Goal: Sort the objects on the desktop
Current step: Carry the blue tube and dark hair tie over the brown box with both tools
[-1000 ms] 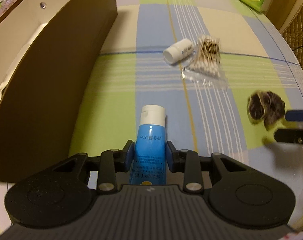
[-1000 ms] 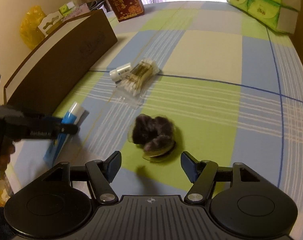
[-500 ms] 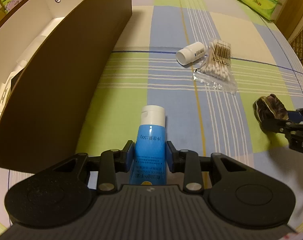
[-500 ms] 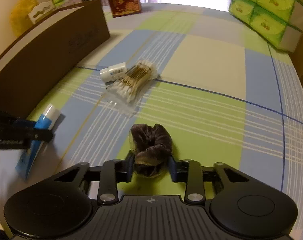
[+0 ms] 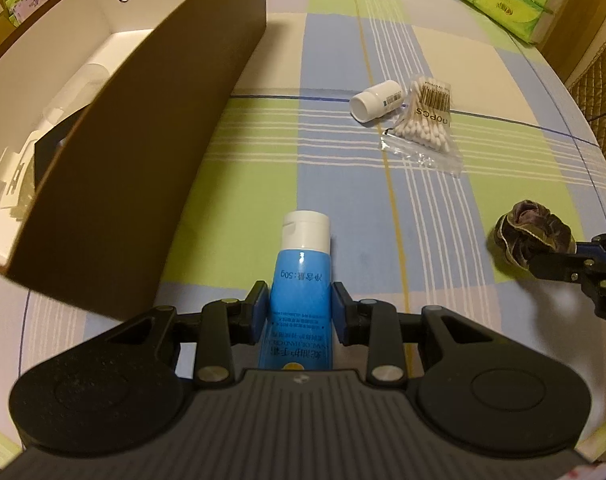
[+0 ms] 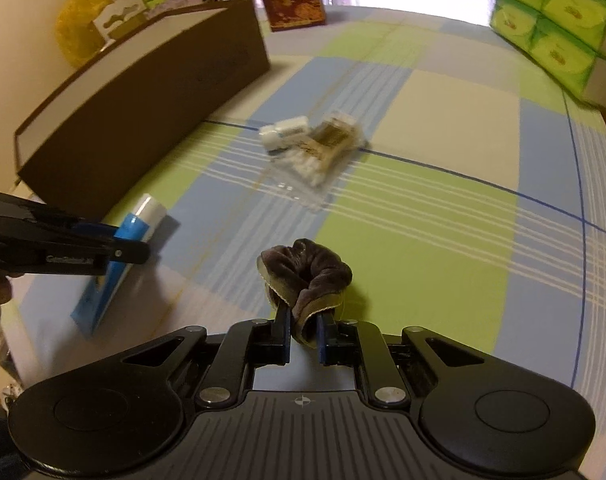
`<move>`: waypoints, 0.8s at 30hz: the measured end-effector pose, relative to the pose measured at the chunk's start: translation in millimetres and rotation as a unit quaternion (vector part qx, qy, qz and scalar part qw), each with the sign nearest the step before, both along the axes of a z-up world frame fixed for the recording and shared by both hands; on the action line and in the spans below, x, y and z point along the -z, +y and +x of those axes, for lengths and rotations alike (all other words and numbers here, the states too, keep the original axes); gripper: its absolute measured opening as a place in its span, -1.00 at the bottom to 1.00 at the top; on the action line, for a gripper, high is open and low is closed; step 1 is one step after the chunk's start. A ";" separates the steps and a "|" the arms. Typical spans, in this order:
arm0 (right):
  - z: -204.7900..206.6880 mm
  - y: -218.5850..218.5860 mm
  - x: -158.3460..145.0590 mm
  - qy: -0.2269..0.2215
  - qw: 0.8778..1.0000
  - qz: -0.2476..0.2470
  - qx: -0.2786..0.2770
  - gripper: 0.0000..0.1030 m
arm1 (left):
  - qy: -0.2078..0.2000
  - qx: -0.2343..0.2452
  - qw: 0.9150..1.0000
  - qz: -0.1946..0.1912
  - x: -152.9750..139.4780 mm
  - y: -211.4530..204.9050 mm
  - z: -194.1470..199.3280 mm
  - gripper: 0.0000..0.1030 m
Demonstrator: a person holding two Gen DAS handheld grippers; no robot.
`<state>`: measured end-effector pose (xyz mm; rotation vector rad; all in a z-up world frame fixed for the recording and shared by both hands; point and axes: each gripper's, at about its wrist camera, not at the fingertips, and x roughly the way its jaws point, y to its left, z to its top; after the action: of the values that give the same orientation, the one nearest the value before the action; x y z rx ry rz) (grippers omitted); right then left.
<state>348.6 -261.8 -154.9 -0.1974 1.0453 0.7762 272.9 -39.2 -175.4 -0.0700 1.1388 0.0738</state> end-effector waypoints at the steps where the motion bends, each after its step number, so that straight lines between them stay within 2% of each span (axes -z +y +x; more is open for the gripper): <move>1: -1.3 1.1 -2.3 0.001 1.000 0.003 -0.001 -0.83 | -0.001 -0.001 1.000 -0.001 -1.4 1.5 -1.8 -0.45; 11: -17.6 19.0 -24.8 -0.003 0.999 0.025 -0.035 -0.83 | -0.021 -0.012 0.999 -0.025 -21.0 17.6 -32.3 -0.45; 24: -36.6 64.7 -49.7 -0.020 0.992 0.051 -0.111 -0.83 | -0.088 -0.043 0.994 -0.041 -81.1 51.1 -77.5 -0.45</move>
<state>312.0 -197.1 -105.2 -0.2437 0.9536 1.0200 195.5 12.0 -94.3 -0.1965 0.9621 0.0958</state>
